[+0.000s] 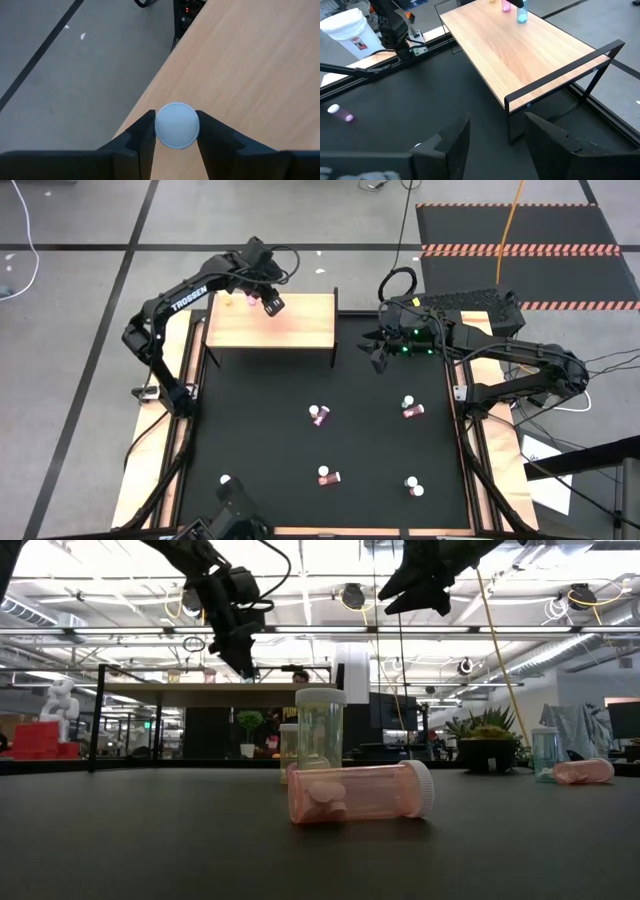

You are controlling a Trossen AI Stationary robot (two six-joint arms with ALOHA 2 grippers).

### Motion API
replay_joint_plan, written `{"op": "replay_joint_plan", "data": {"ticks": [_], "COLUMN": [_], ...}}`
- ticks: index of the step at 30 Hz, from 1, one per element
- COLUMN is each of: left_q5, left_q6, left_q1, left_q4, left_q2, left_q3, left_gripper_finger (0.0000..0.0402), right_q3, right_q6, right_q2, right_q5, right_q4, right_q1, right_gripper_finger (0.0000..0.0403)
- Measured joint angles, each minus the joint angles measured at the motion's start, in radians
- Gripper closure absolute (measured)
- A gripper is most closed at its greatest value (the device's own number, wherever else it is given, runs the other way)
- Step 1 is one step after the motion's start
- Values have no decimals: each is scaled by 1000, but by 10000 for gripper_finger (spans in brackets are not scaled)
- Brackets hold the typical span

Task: Pick and place medicine bottles onto shelf by color
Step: Put the bottom left blue medicine bottle on the shelf, then put the bottom left orange medicine bottle on the shelf

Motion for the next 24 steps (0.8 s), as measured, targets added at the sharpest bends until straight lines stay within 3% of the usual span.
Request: {"op": "replay_joint_plan", "data": {"ticks": [14, 24], "left_q5": [5, -31], "left_q6": [6, 71], "left_q1": [2, -21], "left_q4": [-1, 20], "left_q2": [-4, -157], "left_q3": [0, 31], "left_gripper_finger": [138, 89], "right_q3": [0, 0], "right_q6": [0, 26], "right_q2": [0, 0], "right_q5": [0, 12], "right_q4": [0, 0], "right_q1": [0, -7], "right_gripper_finger": [227, 223]}}
